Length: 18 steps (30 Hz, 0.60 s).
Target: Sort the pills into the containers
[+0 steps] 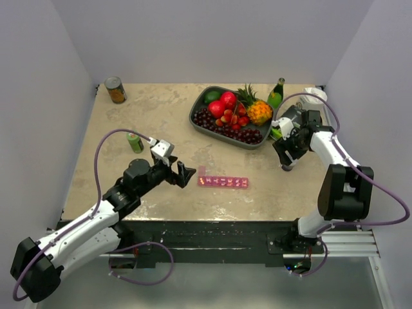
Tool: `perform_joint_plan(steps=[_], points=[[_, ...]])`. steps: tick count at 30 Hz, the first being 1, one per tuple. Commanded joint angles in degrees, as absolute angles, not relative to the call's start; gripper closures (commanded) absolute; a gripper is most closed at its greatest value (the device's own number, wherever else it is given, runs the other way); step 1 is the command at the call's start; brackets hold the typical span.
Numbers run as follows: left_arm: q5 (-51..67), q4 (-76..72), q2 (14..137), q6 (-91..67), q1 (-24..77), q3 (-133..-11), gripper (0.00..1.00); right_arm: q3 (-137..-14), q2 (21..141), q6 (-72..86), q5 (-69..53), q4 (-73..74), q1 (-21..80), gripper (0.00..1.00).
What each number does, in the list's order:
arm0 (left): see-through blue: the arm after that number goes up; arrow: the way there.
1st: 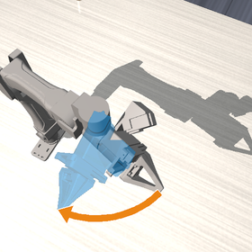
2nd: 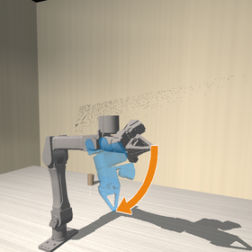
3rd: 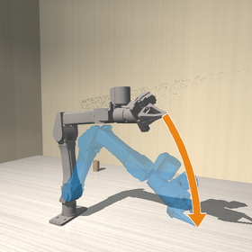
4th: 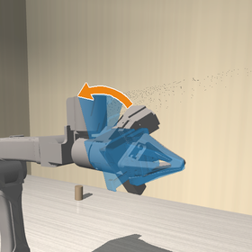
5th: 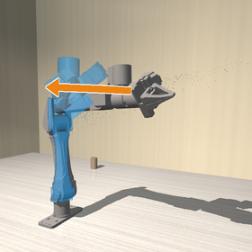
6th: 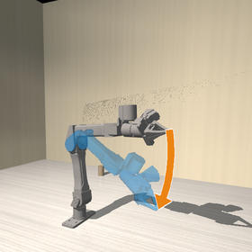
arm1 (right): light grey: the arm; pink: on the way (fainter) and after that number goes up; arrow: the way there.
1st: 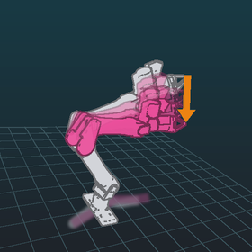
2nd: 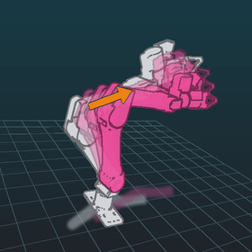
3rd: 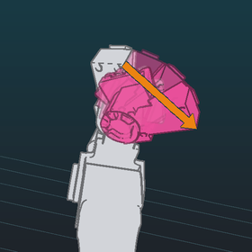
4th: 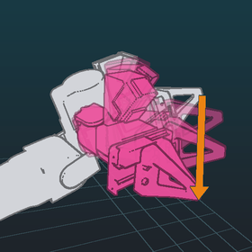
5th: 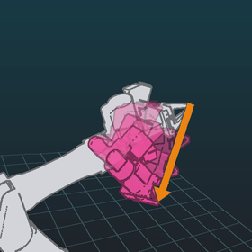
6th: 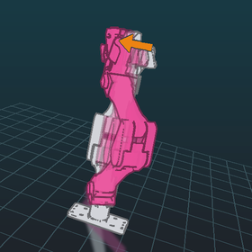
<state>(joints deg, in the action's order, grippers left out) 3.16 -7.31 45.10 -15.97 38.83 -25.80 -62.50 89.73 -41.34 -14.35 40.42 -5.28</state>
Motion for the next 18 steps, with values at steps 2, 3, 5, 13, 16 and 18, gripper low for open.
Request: perform_joint_plan(steps=[2, 3, 5, 13, 16, 18], points=[[4.30, -11.08, 48.85, -24.87, 35.08, -26.27, 0.01, -64.07, 85.52, -40.26, -14.59, 38.58, -5.45, 0.07], [4.74, -10.20, 49.74, -25.40, 34.37, -26.80, 0.01, -64.94, 84.91, -40.25, -15.11, 38.76, -5.45, 0.04], [6.67, -9.58, 52.89, -26.98, 32.01, -28.65, 0.01, -66.52, 83.33, -40.52, -15.99, 40.51, -5.45, 0.01], [21.34, -17.31, 62.40, -32.60, 22.69, -29.71, 0.03, -70.76, 77.87, -59.11, -44.83, 55.32, -5.01, 0.01], [23.55, -18.81, 64.24, -33.13, 21.45, -29.45, 0.04, -68.47, 77.26, -71.97, -49.83, 62.82, -0.46, 0.01], [23.82, -18.37, 64.86, -32.87, 21.10, -29.62, 0.04, -65.32, 76.30, -69.29, -46.95, 59.96, 7.53, 0.01]])
